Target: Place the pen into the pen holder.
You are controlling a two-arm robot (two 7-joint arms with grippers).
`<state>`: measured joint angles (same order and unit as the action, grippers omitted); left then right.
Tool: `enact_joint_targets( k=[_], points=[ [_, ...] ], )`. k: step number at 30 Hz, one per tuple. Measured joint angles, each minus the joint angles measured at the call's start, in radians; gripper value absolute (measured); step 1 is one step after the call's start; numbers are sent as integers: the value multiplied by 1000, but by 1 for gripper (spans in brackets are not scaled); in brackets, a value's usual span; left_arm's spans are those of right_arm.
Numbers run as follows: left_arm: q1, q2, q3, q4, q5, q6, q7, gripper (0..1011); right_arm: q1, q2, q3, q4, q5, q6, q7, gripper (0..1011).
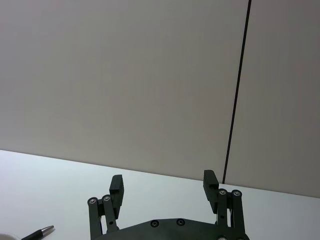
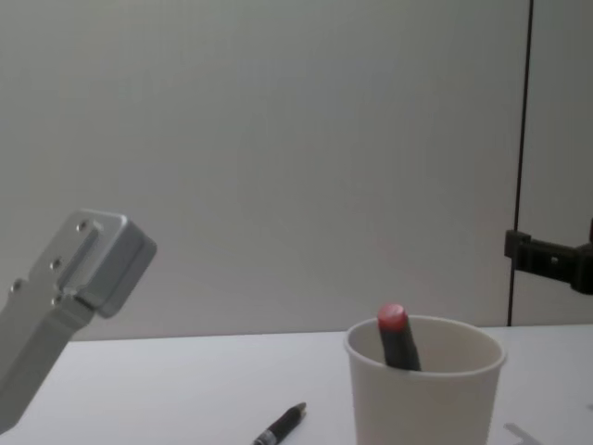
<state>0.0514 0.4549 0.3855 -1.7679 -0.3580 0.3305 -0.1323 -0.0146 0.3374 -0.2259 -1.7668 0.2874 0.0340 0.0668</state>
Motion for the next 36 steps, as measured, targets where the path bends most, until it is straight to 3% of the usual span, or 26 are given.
enact_joint_targets(
  k=[17,36],
  points=[
    [2,4,-5,0,2,-30,10,186,0,0,0,0,0,0,0,1001],
    [15,24,-60,-68,-32,-241,101,186,0,0,0,0,0,0,0,1001]
  ],
)
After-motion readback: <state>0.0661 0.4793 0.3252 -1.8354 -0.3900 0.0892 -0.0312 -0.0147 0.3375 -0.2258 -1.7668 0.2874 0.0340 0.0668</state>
